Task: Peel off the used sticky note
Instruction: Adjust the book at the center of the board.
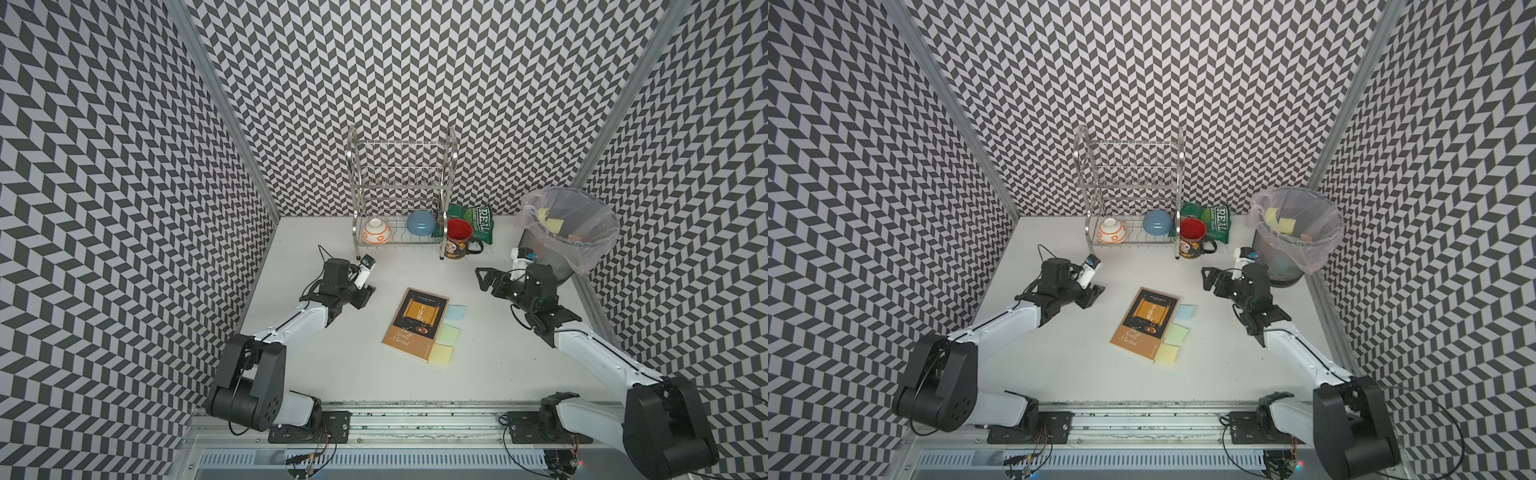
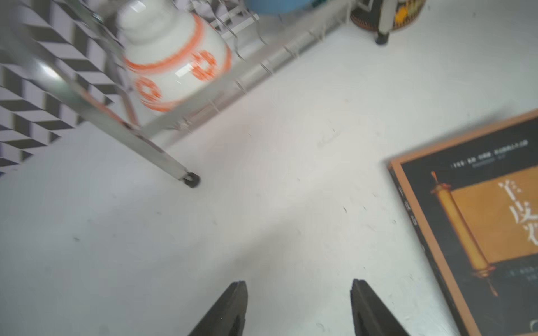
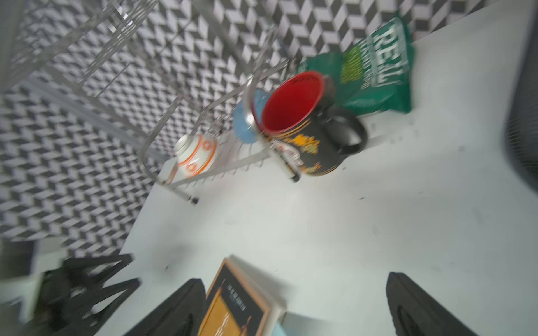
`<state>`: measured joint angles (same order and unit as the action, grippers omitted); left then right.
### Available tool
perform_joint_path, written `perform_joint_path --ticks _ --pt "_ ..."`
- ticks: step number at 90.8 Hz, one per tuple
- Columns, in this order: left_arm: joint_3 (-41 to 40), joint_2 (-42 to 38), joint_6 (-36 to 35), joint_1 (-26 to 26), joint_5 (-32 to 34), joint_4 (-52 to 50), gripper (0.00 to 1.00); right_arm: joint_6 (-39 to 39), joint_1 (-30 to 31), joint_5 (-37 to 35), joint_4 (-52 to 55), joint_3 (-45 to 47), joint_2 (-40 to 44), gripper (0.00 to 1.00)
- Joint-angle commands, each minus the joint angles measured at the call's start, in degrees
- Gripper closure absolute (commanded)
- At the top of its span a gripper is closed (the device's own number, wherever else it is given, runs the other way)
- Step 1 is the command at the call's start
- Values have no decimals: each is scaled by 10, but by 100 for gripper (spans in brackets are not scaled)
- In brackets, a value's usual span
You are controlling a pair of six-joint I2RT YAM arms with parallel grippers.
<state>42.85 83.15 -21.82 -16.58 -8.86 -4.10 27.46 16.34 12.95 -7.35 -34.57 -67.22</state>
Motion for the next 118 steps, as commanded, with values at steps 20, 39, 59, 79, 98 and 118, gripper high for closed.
perform_joint_path --ticks 20,39,59,79,98,118 --pt "23 86 12 -61 82 -40 39 14 90 37 16 13 6 0" --pt "-4 89 -5 -98 73 -55 36 25 91 35 6 24 -5 0" --pt "-23 83 -12 -123 57 -79 33 44 93 38 4 12 -33 0" --pt "-46 55 -26 -144 29 -103 32 64 118 56 4 -19 -85 0" --pt "-61 42 -22 -154 46 -99 32 87 144 66 5 -52 -145 0" --pt "-62 12 -17 -154 64 -111 31 104 147 65 0 -59 -178 0"
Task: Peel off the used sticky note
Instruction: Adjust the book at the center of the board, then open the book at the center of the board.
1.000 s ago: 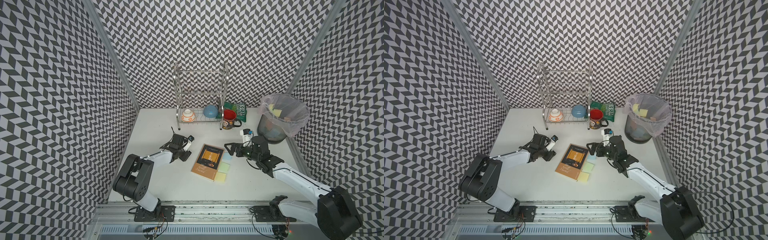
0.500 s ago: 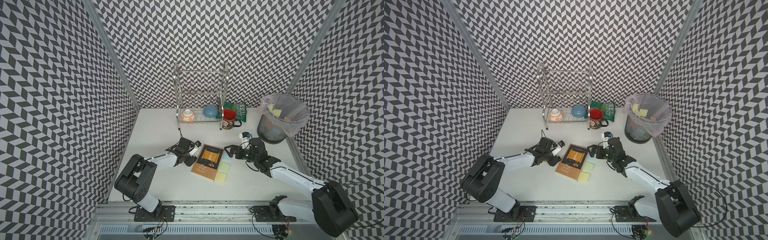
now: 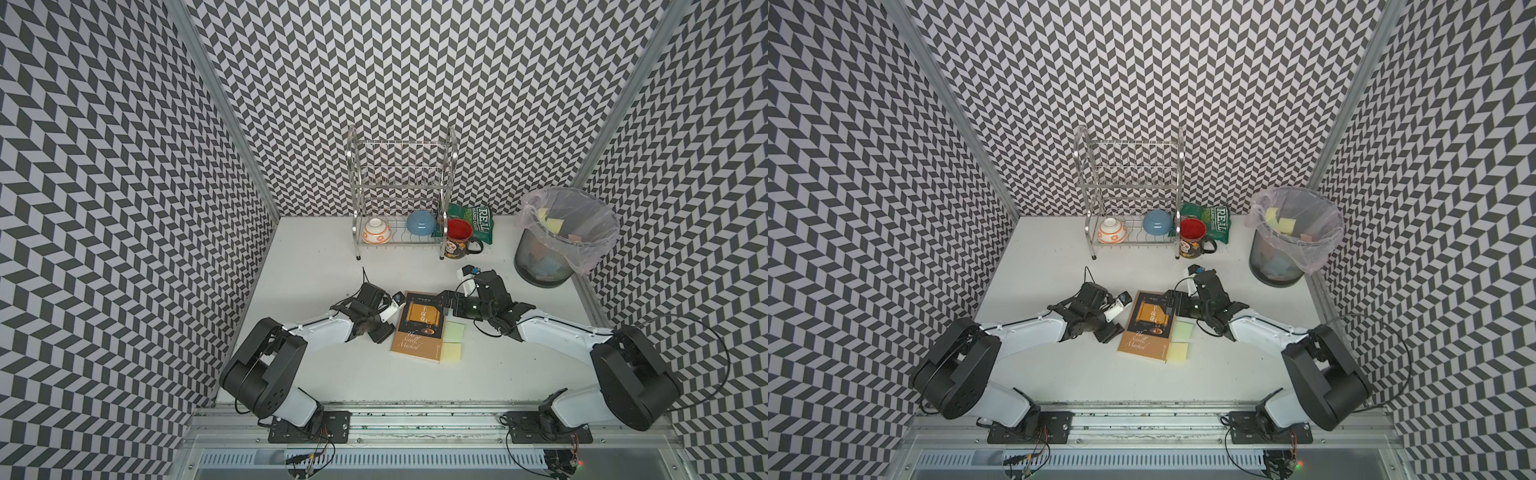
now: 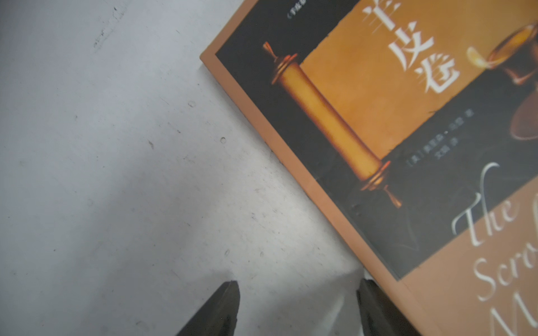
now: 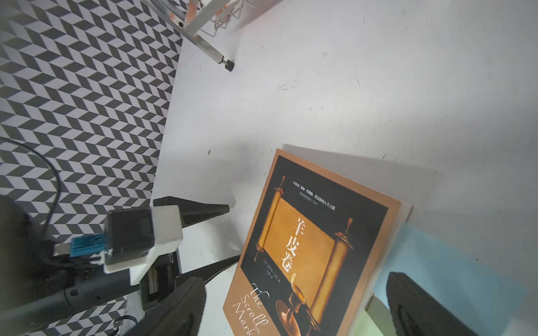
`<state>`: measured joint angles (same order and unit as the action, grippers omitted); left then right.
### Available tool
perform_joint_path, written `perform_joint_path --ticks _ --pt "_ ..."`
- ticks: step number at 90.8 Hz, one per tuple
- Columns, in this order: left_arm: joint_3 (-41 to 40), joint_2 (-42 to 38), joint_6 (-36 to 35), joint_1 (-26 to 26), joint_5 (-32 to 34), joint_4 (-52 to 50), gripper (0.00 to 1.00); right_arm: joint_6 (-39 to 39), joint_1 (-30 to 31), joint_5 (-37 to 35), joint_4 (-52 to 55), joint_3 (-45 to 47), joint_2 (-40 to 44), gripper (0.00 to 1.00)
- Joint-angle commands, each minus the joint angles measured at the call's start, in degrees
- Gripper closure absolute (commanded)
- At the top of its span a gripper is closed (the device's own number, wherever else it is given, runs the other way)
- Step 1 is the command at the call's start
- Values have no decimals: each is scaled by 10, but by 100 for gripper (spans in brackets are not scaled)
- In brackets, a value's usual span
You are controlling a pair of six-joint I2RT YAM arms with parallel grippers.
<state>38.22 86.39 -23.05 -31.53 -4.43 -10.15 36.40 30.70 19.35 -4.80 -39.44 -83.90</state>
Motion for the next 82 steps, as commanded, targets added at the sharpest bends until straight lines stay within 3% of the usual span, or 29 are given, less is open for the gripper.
perform_joint_path --ticks 1,14,30,82 --pt "-15 -22 -5 -5 22 -51 30 14 3 1 -27 -10 -12 0" --pt "-6 -55 -12 -5 29 -68 28 14 3 7 -31 -19 -39 0" --pt "-1 -78 -15 -5 -20 -67 27 16 3 14 -50 -25 -70 0" --pt "-7 -16 3 -23 -3 -8 27 30 4 35 -67 -26 -85 0"
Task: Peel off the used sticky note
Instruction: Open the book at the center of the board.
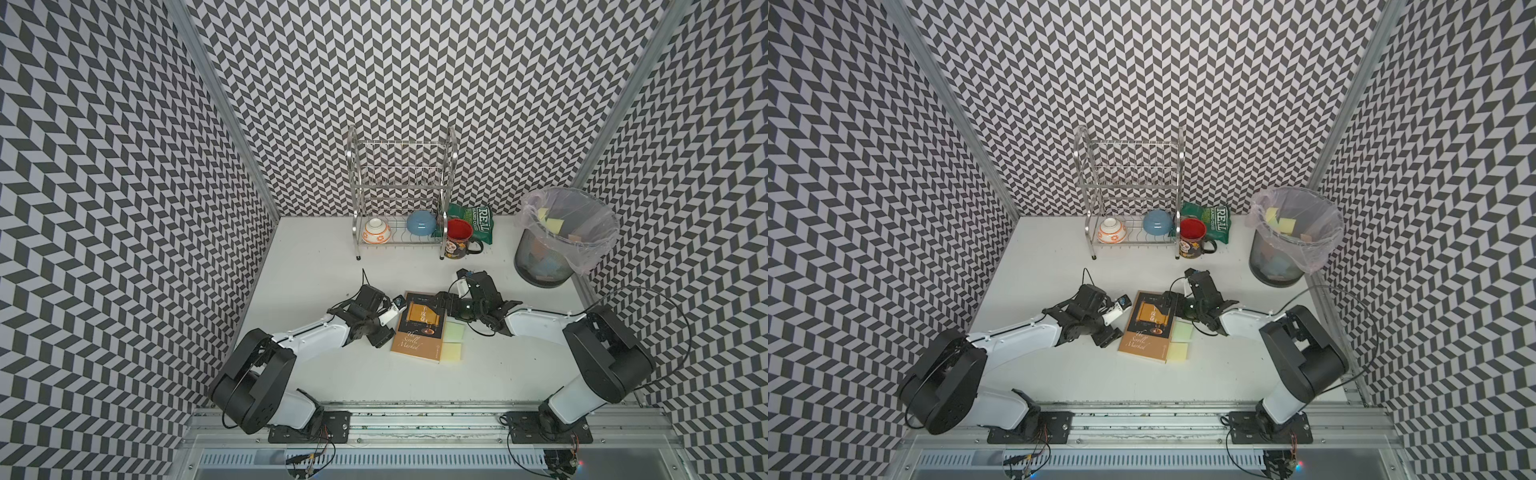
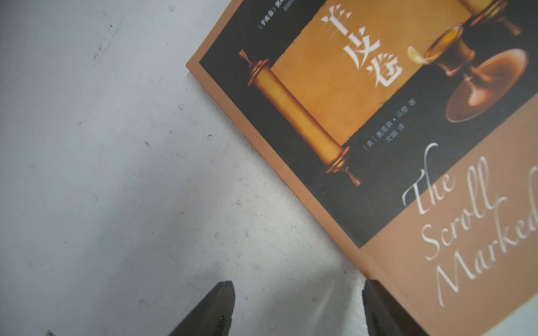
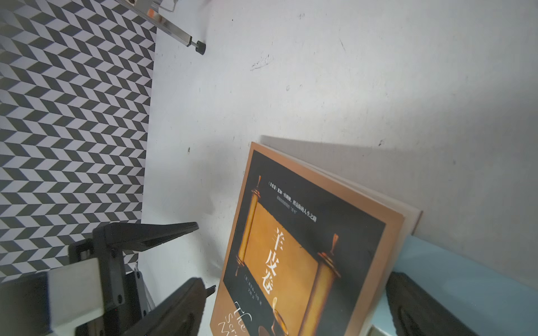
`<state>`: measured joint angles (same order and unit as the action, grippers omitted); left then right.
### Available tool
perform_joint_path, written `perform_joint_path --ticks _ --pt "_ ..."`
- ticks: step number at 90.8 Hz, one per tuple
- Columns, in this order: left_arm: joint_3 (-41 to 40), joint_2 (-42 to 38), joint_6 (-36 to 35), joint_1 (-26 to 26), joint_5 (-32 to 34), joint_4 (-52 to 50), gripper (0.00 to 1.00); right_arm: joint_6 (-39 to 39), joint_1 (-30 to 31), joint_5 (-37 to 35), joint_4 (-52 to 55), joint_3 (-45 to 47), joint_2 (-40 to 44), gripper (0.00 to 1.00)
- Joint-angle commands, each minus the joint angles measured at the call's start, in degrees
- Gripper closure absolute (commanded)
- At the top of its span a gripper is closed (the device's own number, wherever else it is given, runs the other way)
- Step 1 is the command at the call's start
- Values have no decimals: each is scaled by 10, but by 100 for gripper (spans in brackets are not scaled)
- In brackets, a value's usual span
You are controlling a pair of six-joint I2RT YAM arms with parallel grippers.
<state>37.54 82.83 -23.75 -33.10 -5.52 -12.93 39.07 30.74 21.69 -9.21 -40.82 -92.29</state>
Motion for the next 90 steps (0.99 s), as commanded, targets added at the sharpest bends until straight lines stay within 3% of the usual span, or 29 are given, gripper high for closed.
perform_joint_path --ticks 1,44,90 --pt "0 21 11 -7 9 21 27 3 4 12 -23 -12 -2 0" --pt "-4 56 18 -13 29 31 28 15 5 54 -72 5 12 2" --pt "5 -14 -8 -3 66 3 27 6 20 123 -90 3 31 23"
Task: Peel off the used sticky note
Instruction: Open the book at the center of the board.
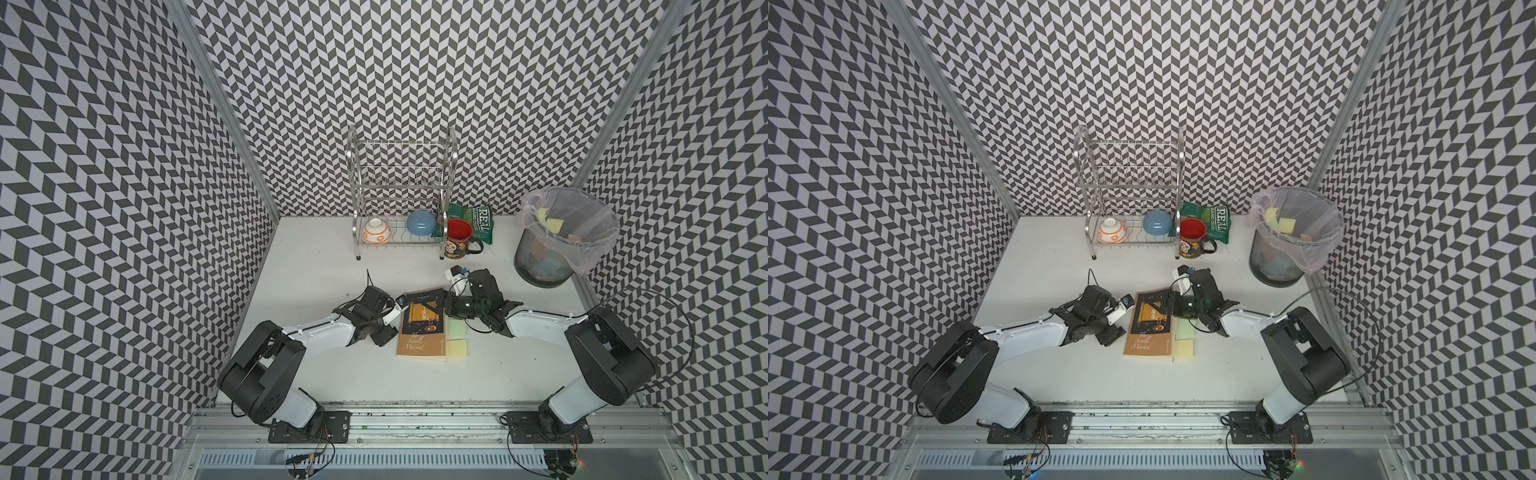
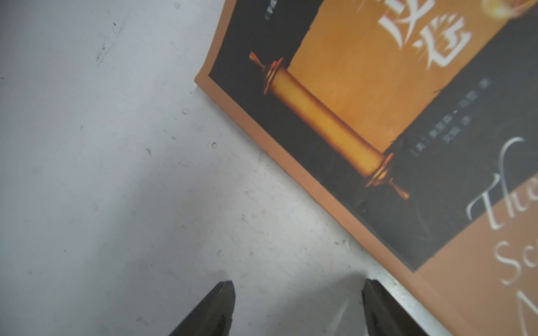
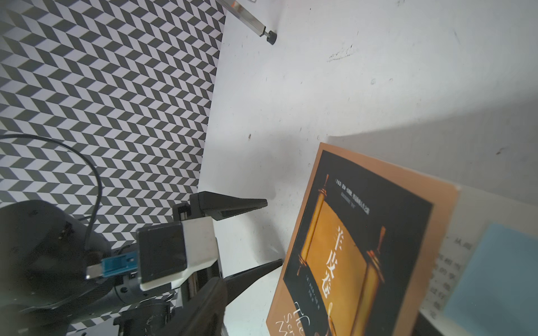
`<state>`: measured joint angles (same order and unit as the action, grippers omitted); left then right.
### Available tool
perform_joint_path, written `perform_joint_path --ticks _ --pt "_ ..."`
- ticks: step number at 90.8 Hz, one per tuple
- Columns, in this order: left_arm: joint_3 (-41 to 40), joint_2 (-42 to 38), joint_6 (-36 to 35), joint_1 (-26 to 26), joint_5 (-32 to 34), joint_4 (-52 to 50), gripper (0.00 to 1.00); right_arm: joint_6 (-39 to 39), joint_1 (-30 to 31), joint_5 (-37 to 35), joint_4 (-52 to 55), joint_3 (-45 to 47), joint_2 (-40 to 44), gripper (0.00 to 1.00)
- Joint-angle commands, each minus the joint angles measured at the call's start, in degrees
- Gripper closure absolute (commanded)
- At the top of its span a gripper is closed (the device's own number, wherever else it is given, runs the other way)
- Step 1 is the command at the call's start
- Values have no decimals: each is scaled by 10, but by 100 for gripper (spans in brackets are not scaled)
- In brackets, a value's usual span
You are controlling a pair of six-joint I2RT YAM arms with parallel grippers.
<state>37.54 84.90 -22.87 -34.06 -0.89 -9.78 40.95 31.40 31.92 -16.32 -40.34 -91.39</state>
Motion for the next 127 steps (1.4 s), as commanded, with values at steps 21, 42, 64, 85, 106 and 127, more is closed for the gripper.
perform_joint_path --ticks 21,42,64,85,106,127 --pt "-1 -108 -26 11 -23 -39 28 -12 34 16 -13 -20 24 31" --pt "-19 -158 -28 11 -56 -33 28 4 41 -2 3 -41 28 37" --pt "-28 -156 -24 11 -51 -30 28 -19 42 -101 96 -59 40 44" --pt "-29 -145 -15 11 -49 -21 28 -4 42 -102 66 -32 16 53" --pt "-32 -166 -7 7 -60 -15 30 16 42 -101 47 -28 17 82" --pt "-21 -213 -15 -10 -76 -28 30 64 42 -97 46 -43 30 93"
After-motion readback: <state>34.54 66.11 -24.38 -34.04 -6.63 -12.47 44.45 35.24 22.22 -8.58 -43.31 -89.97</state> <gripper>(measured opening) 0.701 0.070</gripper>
